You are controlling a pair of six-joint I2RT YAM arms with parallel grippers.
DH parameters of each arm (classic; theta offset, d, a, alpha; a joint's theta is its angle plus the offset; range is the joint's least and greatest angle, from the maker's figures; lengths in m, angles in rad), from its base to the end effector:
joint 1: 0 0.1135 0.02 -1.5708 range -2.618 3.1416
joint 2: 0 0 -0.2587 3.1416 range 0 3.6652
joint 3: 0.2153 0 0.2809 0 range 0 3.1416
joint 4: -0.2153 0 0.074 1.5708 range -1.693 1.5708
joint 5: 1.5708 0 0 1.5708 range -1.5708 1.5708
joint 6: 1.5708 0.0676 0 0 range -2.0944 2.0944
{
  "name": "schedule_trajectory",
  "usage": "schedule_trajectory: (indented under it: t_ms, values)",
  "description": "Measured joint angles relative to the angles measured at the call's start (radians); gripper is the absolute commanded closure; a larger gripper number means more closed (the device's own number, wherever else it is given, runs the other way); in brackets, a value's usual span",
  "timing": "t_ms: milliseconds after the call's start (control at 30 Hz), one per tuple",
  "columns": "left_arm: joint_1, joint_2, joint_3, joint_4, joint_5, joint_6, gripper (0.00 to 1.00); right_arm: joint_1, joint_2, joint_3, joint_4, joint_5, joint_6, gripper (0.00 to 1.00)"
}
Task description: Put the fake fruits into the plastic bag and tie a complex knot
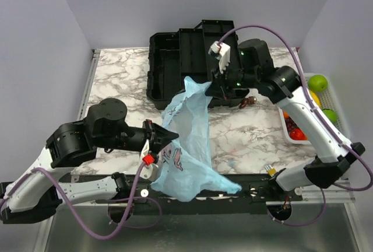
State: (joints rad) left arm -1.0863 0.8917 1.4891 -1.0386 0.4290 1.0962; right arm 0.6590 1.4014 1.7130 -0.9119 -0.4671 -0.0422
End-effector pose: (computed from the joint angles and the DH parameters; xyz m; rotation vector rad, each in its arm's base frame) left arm 0.0558 -0.1663 0.4609 1.8785 0.6695 -0.4242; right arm 0.2423 0.2262 0.4339 -1.0183 1.9782 0.8537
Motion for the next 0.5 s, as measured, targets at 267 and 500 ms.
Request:
schedule_trajectory:
  t_ms: [267,500]
  values:
    - [0.047,-0.119,-0.466,0.313,-0.027,-0.191,1.00,-0.034,0.188,0.098,0.027,0.124,-0.082,0.15]
    - [0.052,-0.307,-0.719,0.524,-0.104,-0.256,1.00,-0.080,0.048,-0.146,0.080,0.065,0.028,0.00]
